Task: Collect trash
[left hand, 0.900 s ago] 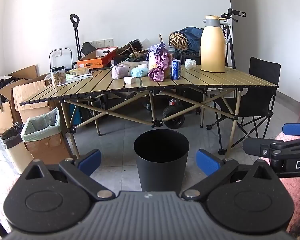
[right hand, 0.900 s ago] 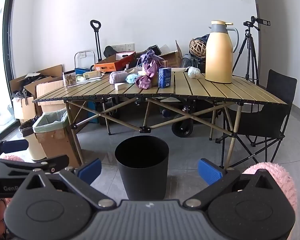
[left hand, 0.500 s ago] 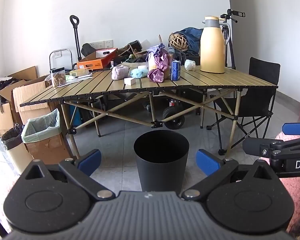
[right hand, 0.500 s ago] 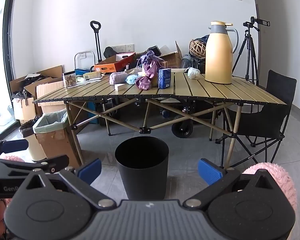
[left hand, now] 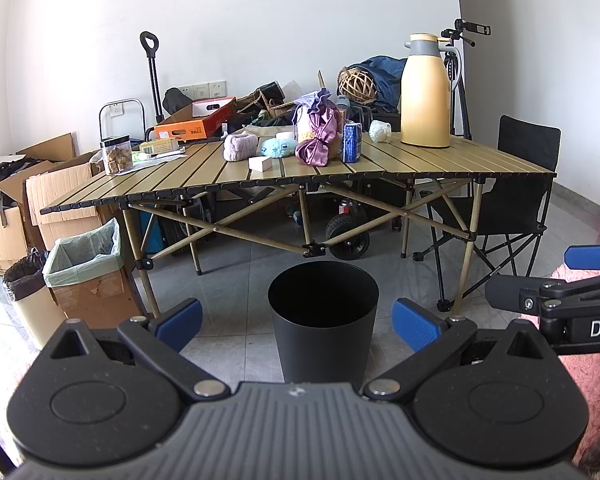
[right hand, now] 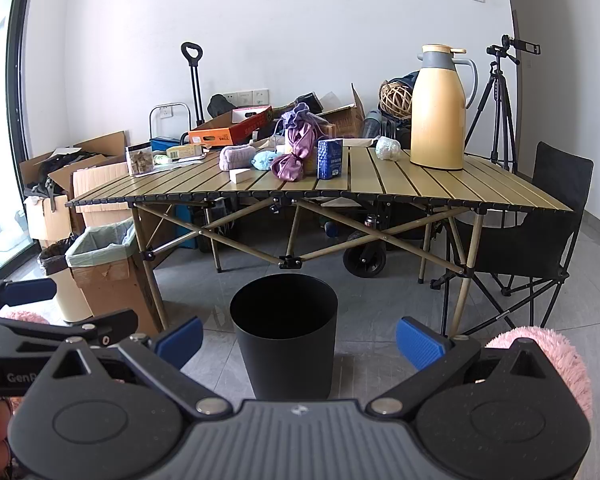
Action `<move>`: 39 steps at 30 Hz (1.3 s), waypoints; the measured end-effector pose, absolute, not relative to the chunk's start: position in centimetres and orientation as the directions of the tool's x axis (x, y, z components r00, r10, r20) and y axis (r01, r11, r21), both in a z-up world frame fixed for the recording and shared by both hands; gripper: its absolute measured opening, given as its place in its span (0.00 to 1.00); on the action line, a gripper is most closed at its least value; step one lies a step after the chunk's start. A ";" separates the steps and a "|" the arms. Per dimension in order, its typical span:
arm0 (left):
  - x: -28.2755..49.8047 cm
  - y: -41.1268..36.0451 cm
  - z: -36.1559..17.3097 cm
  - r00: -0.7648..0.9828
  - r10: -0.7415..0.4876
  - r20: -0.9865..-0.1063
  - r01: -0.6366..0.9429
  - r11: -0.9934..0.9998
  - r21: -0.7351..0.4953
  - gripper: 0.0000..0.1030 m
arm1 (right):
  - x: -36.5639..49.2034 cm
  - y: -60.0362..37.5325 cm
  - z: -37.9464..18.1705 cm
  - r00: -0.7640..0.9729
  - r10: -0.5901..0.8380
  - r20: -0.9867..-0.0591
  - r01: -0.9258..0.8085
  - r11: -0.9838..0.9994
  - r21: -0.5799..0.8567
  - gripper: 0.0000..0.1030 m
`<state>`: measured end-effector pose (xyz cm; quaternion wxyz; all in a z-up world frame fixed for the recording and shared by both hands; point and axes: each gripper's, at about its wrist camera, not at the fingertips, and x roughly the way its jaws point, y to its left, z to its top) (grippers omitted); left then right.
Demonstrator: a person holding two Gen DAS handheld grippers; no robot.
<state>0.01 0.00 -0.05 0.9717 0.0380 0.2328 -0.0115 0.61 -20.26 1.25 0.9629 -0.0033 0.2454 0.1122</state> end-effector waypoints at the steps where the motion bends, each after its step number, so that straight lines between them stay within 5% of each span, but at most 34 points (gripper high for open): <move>1: 0.0 0.0 0.0 0.891 -0.004 -0.453 0.039 0.997 0.069 1.00 | 0.6 -20.2 1.4 0.855 0.214 -0.473 -0.217 0.975 0.049 1.00; 39: 0.0 0.0 -0.1 0.894 -0.004 -0.447 0.040 0.997 0.070 1.00 | 0.7 -20.3 1.8 0.858 0.212 -0.468 -0.216 0.975 0.047 1.00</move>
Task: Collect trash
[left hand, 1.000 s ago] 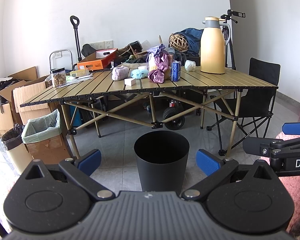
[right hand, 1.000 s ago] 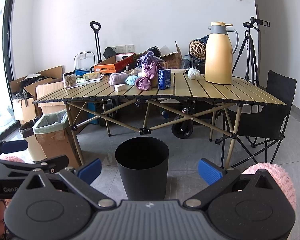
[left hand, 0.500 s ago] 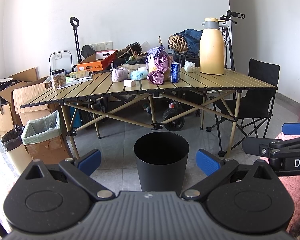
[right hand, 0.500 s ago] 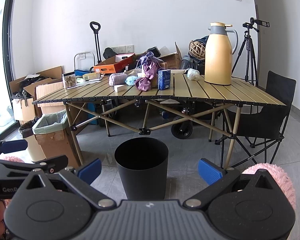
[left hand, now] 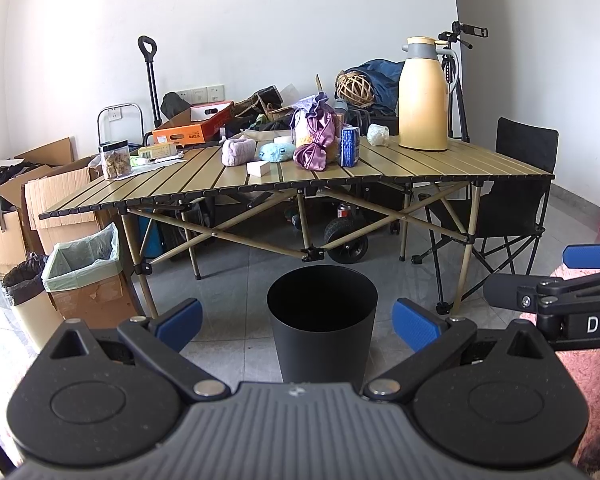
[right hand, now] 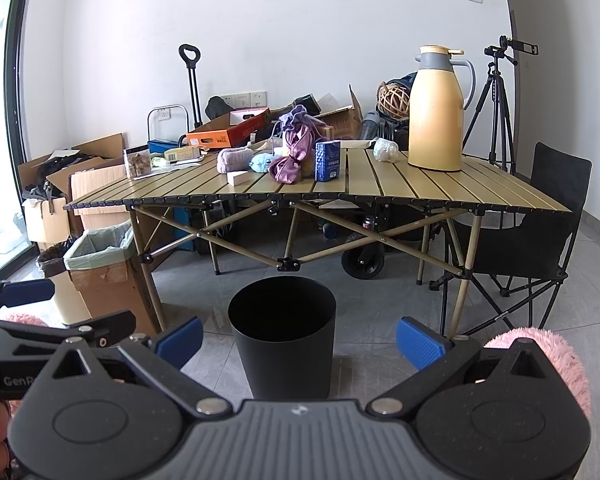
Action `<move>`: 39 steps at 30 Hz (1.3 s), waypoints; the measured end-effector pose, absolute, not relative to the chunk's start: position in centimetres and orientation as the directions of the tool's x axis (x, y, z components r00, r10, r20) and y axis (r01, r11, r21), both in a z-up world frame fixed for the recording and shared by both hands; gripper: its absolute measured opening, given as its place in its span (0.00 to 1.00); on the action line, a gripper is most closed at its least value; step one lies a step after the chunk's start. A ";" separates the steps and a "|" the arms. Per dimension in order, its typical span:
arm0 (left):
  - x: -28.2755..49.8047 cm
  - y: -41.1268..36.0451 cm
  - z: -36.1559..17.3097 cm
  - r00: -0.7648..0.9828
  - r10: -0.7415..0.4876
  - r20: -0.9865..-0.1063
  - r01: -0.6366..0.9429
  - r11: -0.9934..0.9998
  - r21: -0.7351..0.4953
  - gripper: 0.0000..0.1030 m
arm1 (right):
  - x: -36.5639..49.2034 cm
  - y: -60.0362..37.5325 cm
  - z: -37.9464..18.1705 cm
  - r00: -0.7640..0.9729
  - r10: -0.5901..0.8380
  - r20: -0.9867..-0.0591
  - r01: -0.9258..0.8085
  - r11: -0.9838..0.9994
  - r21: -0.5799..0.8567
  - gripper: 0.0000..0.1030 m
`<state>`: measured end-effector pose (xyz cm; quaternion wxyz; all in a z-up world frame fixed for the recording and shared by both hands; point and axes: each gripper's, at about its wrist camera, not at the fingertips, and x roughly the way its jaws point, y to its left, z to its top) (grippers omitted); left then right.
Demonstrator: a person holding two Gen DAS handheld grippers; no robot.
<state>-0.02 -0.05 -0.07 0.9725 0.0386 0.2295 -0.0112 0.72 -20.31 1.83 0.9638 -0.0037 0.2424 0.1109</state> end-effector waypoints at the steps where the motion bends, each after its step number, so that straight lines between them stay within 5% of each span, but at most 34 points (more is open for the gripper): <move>1: 0.0 0.0 -0.1 0.894 -0.004 -0.447 0.040 0.997 0.070 1.00 | 0.7 -20.3 1.9 0.858 0.212 -0.468 -0.216 0.975 0.047 1.00; 39: 0.8 -0.9 2.2 0.901 0.005 -0.433 0.020 0.998 0.053 1.00 | 1.9 -21.0 2.2 0.870 0.203 -0.449 -0.206 0.978 0.043 1.00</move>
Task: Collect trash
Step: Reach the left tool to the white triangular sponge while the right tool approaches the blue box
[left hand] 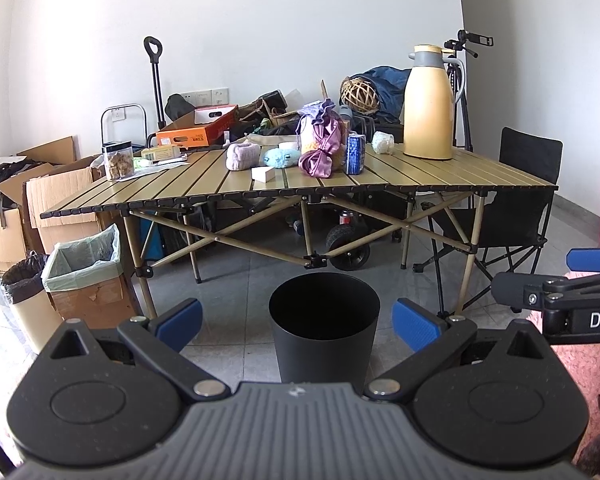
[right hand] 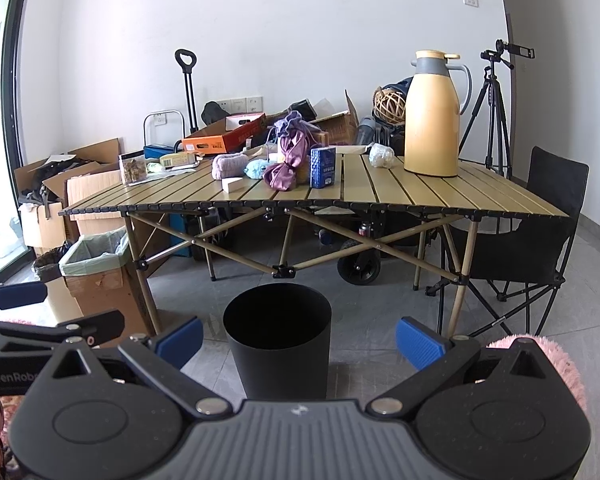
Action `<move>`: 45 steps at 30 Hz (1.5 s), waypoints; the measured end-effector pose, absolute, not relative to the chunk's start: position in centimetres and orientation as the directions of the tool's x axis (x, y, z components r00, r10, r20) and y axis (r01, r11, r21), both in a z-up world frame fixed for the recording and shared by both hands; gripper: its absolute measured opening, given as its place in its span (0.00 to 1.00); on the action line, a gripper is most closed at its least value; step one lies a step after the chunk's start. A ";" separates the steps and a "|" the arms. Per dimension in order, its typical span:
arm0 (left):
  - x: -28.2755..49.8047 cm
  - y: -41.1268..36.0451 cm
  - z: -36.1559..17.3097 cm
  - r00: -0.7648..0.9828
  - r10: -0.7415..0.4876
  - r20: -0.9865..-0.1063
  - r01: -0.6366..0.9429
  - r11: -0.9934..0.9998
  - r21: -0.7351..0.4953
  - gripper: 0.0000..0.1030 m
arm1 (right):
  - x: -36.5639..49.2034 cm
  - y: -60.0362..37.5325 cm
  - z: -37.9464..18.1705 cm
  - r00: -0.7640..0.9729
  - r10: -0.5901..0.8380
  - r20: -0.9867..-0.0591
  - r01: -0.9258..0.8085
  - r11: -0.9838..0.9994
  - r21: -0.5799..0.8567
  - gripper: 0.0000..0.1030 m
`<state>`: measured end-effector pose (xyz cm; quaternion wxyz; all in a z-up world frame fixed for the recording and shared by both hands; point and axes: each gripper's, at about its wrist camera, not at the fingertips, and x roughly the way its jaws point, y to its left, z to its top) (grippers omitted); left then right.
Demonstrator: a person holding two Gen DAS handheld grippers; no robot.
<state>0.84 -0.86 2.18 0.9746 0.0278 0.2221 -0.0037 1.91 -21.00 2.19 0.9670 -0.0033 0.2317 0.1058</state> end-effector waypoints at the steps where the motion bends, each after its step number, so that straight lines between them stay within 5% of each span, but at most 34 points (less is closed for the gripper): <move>1: 1.1 -0.9 2.2 0.901 0.006 -0.435 0.017 0.999 0.050 1.00 | 1.9 -20.8 2.0 0.870 0.202 -0.449 -0.206 0.978 0.041 1.00; 45: 12.5 -0.6 2.4 0.917 0.023 -0.397 0.012 0.996 0.085 1.00 | 13.9 -21.2 1.7 0.895 0.202 -0.399 -0.196 0.979 0.057 1.00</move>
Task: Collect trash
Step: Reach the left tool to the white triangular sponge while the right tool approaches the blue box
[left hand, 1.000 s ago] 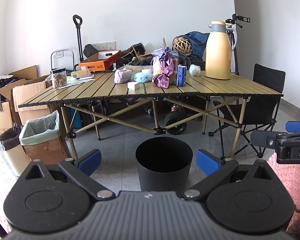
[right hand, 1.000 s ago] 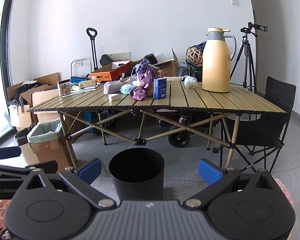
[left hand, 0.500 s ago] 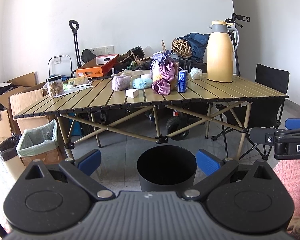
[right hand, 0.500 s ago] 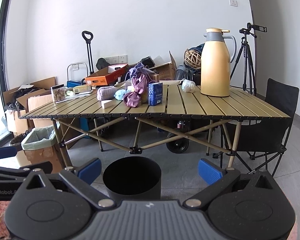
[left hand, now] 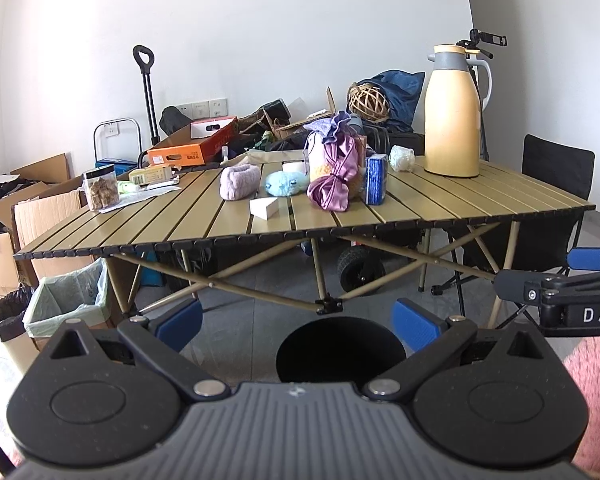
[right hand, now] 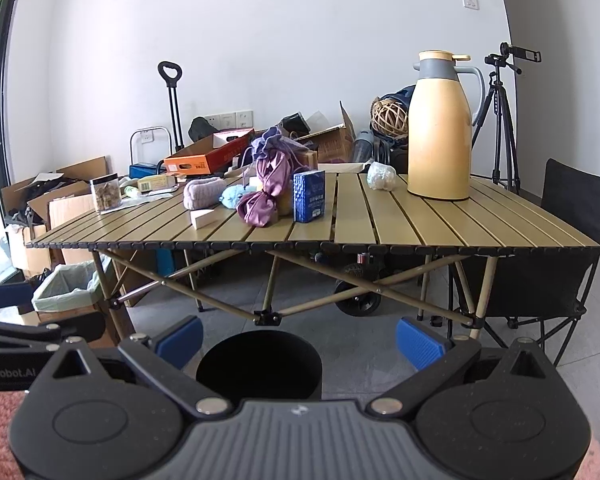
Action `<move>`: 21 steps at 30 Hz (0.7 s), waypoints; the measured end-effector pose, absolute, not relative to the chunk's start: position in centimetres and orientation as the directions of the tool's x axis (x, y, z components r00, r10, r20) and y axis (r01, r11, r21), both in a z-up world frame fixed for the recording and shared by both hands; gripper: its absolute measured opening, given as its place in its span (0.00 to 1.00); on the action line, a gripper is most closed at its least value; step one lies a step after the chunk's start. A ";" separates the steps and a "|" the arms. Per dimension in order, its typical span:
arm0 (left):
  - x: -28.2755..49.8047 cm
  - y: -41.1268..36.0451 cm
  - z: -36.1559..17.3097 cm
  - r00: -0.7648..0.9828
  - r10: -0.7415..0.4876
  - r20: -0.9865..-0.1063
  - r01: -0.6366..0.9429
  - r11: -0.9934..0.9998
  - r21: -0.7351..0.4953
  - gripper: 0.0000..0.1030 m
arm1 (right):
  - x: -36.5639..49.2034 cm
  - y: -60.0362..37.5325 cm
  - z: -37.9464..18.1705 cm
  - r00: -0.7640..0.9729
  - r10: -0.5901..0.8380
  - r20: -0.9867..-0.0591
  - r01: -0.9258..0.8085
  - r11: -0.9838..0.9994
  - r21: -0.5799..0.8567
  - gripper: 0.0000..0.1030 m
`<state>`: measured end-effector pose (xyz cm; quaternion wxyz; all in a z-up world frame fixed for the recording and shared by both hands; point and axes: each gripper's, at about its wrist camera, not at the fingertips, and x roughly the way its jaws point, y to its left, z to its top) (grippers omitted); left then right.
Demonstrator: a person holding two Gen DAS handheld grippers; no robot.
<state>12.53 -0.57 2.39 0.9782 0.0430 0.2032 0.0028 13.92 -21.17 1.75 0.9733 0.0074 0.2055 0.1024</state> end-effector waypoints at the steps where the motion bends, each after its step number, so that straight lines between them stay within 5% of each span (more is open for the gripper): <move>1: 13.0 -0.6 2.4 0.918 0.022 -0.396 0.013 0.996 0.086 1.00 | 14.3 -21.1 1.8 0.896 0.202 -0.397 -0.195 0.979 0.057 1.00; 21: 22.3 0.8 4.8 0.950 0.039 -0.309 -0.022 0.998 0.060 1.00 | 23.7 -20.2 3.4 0.930 0.180 -0.321 -0.170 0.984 0.060 1.00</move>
